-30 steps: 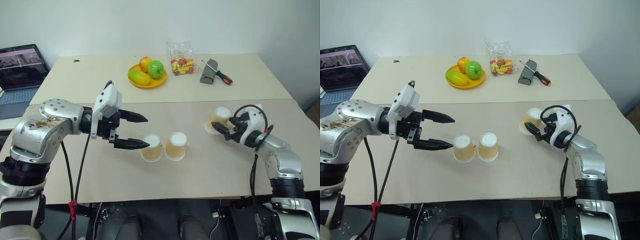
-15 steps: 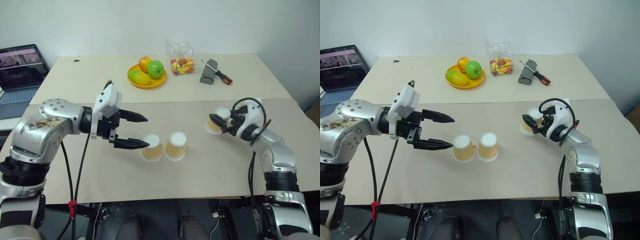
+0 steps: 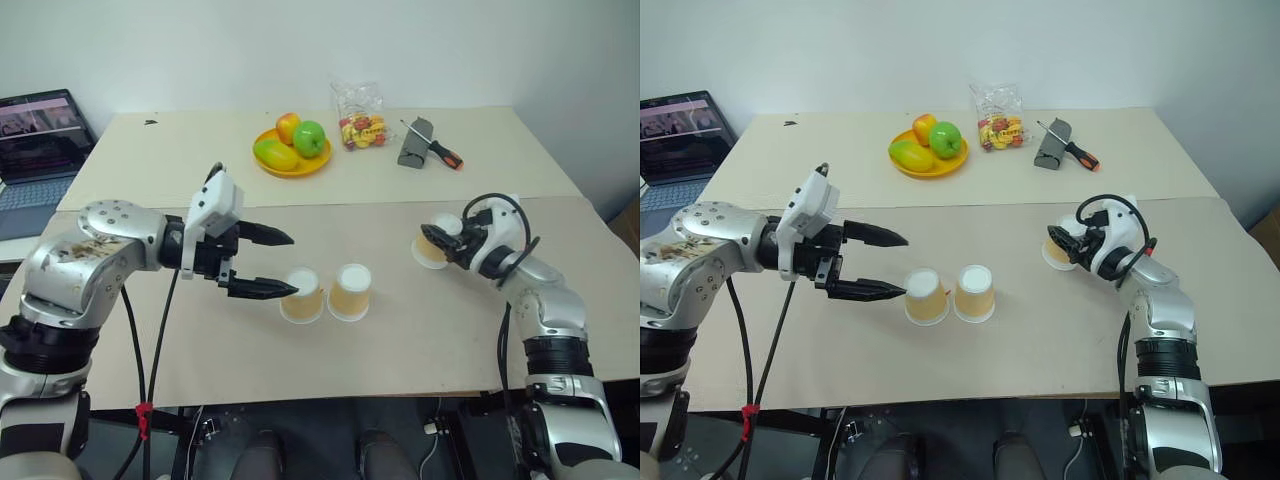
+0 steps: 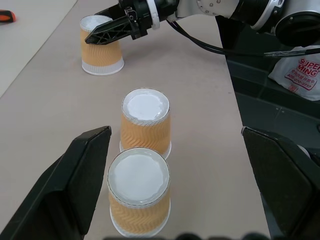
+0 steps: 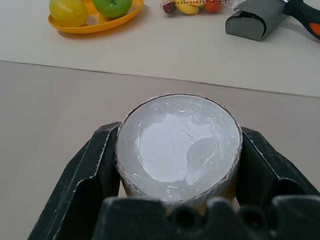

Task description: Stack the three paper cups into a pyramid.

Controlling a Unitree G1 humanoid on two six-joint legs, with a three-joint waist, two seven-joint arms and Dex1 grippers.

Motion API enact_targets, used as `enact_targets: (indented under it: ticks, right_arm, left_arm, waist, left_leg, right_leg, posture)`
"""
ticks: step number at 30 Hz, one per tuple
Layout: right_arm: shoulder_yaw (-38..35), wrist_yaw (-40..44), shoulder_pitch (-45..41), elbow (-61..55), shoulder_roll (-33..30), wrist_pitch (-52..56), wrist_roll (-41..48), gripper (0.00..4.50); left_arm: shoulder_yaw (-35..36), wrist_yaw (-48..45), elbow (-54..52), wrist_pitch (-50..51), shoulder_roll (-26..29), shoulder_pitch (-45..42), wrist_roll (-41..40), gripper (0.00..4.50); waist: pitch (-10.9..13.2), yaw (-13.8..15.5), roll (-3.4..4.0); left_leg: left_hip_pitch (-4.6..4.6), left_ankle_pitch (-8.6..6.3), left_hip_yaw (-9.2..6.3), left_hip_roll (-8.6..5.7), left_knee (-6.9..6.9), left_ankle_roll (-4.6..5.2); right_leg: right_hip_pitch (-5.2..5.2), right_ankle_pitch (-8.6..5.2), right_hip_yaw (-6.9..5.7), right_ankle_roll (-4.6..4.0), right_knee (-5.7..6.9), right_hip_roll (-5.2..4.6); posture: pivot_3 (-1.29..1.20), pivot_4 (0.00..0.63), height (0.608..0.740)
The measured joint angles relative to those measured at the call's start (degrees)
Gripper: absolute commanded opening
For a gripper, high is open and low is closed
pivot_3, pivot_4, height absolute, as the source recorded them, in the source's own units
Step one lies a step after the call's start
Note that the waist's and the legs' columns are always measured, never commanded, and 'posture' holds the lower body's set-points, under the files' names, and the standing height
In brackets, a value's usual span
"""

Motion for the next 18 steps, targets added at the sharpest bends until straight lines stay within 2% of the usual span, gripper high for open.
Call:
enact_targets:
  ticks: [5, 8, 12, 15, 18]
  right_arm:
    - [0.54, 0.77, -0.40, -0.64, 0.03, 0.29, 0.01, 2.76]
    - [1.28, 2.74, -0.40, -5.58, -1.58, 3.20, 0.71, 2.76]
    - [2.17, 9.02, -1.81, -17.25, -8.48, 9.29, 4.61, 2.76]
    - [1.09, 16.44, -4.07, -24.52, -16.32, 15.37, 11.34, 2.76]
    - [-0.12, 21.14, -6.58, -28.44, -19.72, 18.94, 16.57, 2.76]
  left_arm:
    - [0.23, -0.72, 0.65, -1.54, 2.69, 2.24, 1.45, 4.50]
    - [1.39, -0.94, 1.10, -1.63, 3.91, 3.05, 1.47, 4.50]
    - [3.63, -1.21, 0.78, -1.38, 6.24, 3.52, 1.26, 4.50]
    - [5.19, -1.23, 0.01, -0.92, 7.75, 5.29, 0.88, 4.50]
    - [5.85, -1.00, -0.77, -0.63, 8.01, 5.42, 0.17, 4.50]
  waist:
    - [0.01, -0.06, 0.02]
    - [0.07, 0.03, 0.09]
    - [0.12, 0.18, 0.18]
    - [0.13, 0.23, 0.18]
    - [0.14, 0.22, 0.16]
  left_leg:
    - [0.00, 0.00, 0.01, 0.00, 0.00, 0.00]
    - [-0.10, 0.01, 0.00, 0.00, 0.00, -0.02]
    - [-0.12, 0.01, -0.02, 0.00, 0.00, -0.01]
    - [-0.15, 0.00, -0.03, 0.01, 0.00, 0.00]
    - [-0.10, 0.00, -0.03, 0.00, 0.00, 0.00]
  right_leg:
    - [-0.02, 0.00, 0.01, 0.00, 0.01, 0.00]
    - [-0.11, 0.00, 0.01, 0.00, 0.03, 0.00]
    - [-0.11, 0.00, -0.02, 0.00, 0.01, 0.00]
    - [-0.11, 0.00, -0.02, 0.00, -0.04, -0.01]
    - [-0.06, 0.00, -0.04, 0.00, -0.05, -0.02]
  posture:
    - [0.00, 0.150, 0.740]
    - [0.00, 0.150, 0.740]
    - [0.00, 0.150, 0.740]
    - [0.00, 0.150, 0.740]
    - [0.00, 0.150, 0.740]
